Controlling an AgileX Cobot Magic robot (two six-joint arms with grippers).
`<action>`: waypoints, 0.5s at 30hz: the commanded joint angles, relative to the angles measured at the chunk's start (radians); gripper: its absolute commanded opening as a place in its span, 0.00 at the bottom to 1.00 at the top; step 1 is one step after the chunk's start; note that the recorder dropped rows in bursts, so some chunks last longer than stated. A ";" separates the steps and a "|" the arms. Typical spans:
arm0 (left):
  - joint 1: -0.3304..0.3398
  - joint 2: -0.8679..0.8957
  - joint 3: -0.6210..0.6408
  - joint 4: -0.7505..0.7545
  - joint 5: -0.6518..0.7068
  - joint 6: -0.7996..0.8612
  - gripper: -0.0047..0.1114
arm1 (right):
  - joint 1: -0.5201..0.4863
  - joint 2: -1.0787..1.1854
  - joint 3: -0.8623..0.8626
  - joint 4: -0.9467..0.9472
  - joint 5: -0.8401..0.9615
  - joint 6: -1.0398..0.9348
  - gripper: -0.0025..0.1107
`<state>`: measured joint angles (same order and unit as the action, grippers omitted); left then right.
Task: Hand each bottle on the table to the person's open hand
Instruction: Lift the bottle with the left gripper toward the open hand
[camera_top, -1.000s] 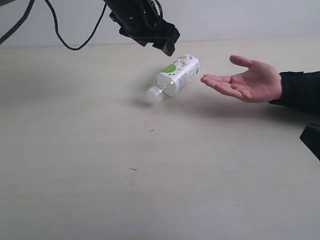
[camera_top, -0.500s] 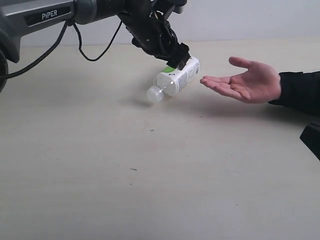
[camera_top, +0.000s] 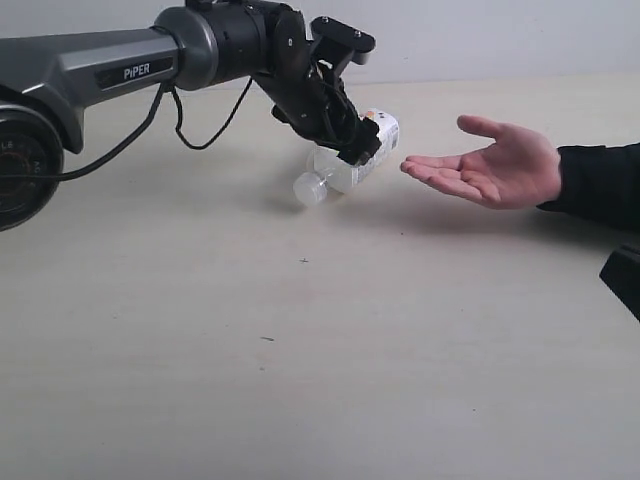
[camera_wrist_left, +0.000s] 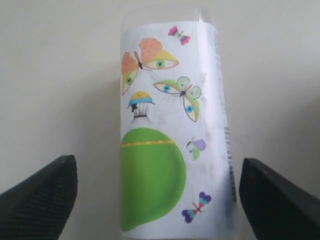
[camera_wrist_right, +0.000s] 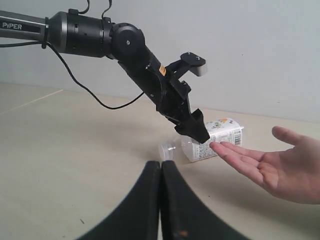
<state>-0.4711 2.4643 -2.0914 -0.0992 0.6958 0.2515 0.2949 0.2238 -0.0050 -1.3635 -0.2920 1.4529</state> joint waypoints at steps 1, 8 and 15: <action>-0.008 0.031 -0.008 -0.008 -0.022 0.001 0.77 | -0.003 -0.003 0.005 -0.005 -0.008 -0.001 0.02; -0.008 0.033 -0.008 -0.008 -0.030 0.001 0.52 | -0.003 -0.003 0.005 -0.005 -0.031 -0.001 0.02; -0.008 -0.005 -0.008 -0.006 -0.018 0.042 0.04 | -0.003 -0.003 0.005 -0.005 -0.031 -0.001 0.02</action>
<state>-0.4758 2.4980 -2.0914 -0.1012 0.6800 0.2812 0.2949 0.2238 -0.0050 -1.3635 -0.3152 1.4529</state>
